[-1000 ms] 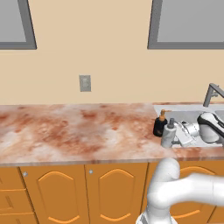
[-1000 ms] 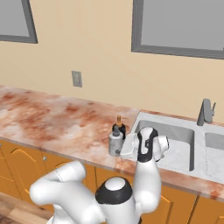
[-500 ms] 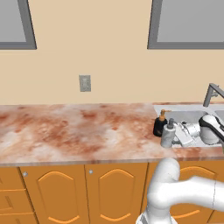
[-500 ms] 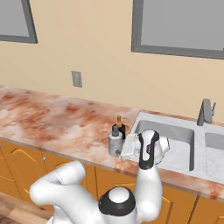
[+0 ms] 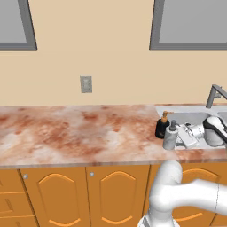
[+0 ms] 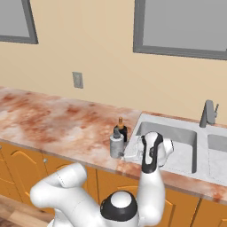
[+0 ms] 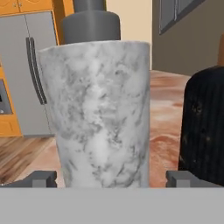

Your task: Locate and retrieve the soap dispenser and soap dispenser from the cabinet. Place them next to the sink.

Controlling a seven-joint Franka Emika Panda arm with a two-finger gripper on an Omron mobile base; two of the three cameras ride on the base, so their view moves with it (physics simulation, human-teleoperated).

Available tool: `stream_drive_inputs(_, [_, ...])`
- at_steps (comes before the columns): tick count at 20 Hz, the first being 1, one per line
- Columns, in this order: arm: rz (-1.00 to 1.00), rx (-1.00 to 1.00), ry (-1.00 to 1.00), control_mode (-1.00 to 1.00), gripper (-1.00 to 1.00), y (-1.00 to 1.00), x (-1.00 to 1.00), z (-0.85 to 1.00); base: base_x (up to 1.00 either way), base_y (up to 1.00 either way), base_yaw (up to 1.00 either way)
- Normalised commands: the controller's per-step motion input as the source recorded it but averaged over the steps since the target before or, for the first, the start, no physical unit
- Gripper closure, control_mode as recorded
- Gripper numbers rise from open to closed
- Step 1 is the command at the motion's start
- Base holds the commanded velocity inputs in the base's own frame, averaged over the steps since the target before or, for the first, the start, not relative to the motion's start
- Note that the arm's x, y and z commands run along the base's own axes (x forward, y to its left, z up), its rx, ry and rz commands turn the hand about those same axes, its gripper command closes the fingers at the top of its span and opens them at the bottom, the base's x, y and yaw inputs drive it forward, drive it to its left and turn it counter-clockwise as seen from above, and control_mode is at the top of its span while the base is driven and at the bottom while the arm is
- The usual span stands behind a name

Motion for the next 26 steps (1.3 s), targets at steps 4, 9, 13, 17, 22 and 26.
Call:
stream_drive_inputs(4, [0.0, -0.1, 0.01, -1.0, -1.0, -0.44, 0.0, 0.11, 0.0, 0.0, 0.0])
stream_drive_inputs(9, [-0.02, -0.15, 0.01, -1.0, -1.0, -0.46, -0.01, 0.21, 0.0, 0.0, 0.0])
stream_drive_inputs(13, [-0.04, -0.17, 0.0, -1.0, -1.0, -0.37, -0.18, 0.29, 0.0, 0.0, 0.0])
stream_drive_inputs(17, [-0.05, -0.23, -0.03, -1.0, -1.0, -0.13, -0.3, 0.46, 0.0, 0.0, 0.0])
stream_drive_inputs(22, [-0.02, -0.33, -0.08, -1.0, -1.0, 0.08, -0.33, 0.52, 0.0, 0.0, 0.0])
stream_drive_inputs(26, [0.0, -0.33, -0.13, -1.0, -1.0, 0.06, -0.57, 0.38, 0.0, 0.0, 0.0])
